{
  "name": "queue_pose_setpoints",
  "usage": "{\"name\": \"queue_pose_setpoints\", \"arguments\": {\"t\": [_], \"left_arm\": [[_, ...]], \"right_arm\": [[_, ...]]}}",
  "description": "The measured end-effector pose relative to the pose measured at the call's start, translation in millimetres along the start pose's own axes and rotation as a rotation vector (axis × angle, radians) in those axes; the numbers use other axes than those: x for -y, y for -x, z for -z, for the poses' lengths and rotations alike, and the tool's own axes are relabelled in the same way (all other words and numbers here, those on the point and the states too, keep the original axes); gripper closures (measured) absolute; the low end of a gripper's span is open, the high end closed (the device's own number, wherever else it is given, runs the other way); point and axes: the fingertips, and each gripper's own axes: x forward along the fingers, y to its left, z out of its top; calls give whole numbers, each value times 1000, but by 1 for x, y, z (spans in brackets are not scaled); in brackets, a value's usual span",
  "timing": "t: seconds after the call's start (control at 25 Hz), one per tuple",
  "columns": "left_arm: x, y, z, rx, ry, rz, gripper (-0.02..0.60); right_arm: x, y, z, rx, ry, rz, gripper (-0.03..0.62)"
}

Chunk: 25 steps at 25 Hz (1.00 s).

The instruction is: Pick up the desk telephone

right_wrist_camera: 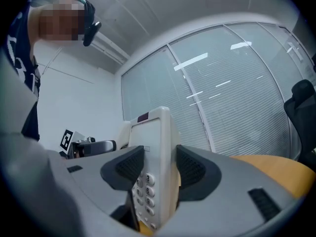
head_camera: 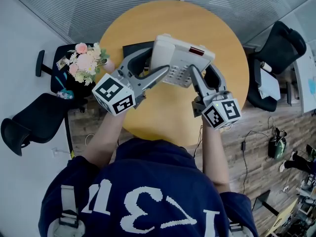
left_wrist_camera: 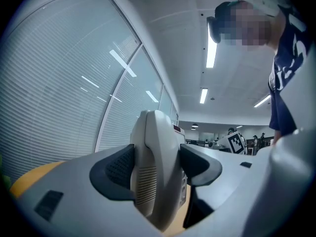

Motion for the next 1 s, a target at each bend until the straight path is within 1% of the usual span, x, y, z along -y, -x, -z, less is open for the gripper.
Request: {"name": "queue_pose_setpoints", "arguments": {"t": [0.24,0.72,1.0], "left_arm": [[4,4,-8,30,-9,0,287],[10,9,-22,66,-31,15,287],[16,18,-31,88,-37,27,287]], "right_arm": [[-7,1,-13,11,49,-10,373],[-16,5,-24,31,64,-3,375],[-28,8,-32,51,80,-5,375]]}}
